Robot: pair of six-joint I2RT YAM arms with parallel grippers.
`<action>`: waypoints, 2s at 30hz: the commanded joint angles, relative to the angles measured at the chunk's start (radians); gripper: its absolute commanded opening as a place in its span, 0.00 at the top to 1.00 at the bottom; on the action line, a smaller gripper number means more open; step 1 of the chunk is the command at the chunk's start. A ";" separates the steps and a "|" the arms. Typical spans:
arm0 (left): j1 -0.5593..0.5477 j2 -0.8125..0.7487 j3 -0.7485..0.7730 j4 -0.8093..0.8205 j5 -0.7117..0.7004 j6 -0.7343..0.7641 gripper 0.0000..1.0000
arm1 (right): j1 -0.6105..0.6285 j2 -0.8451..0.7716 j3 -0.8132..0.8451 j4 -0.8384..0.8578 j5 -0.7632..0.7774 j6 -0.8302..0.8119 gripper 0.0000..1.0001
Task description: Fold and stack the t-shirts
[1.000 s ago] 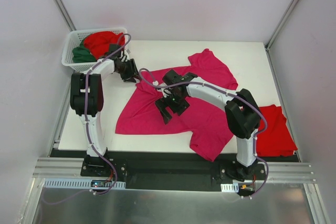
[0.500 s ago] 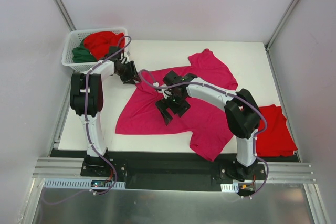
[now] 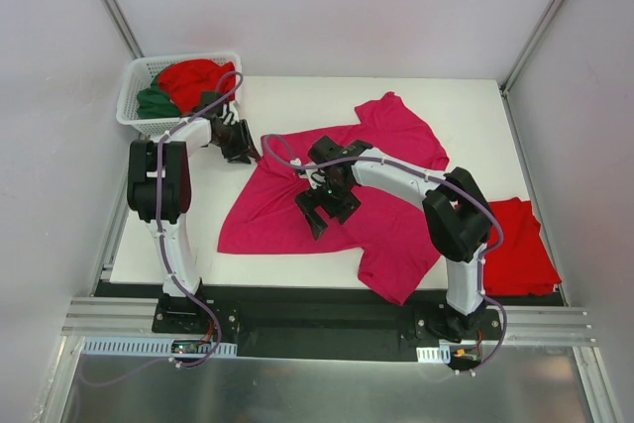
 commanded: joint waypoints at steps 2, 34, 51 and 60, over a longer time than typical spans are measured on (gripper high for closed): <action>0.003 -0.073 -0.013 -0.040 0.005 0.010 0.62 | 0.009 -0.016 -0.001 -0.034 -0.017 -0.002 0.04; -0.016 0.038 0.062 -0.042 0.039 -0.003 0.74 | 0.013 -0.034 -0.057 -0.037 0.000 0.009 0.04; -0.016 -0.027 0.044 -0.051 -0.021 0.020 1.00 | 0.014 -0.021 -0.053 -0.048 -0.009 0.001 0.04; -0.014 -0.114 0.093 -0.075 -0.076 0.035 1.00 | 0.016 -0.011 -0.061 -0.060 -0.014 -0.008 0.04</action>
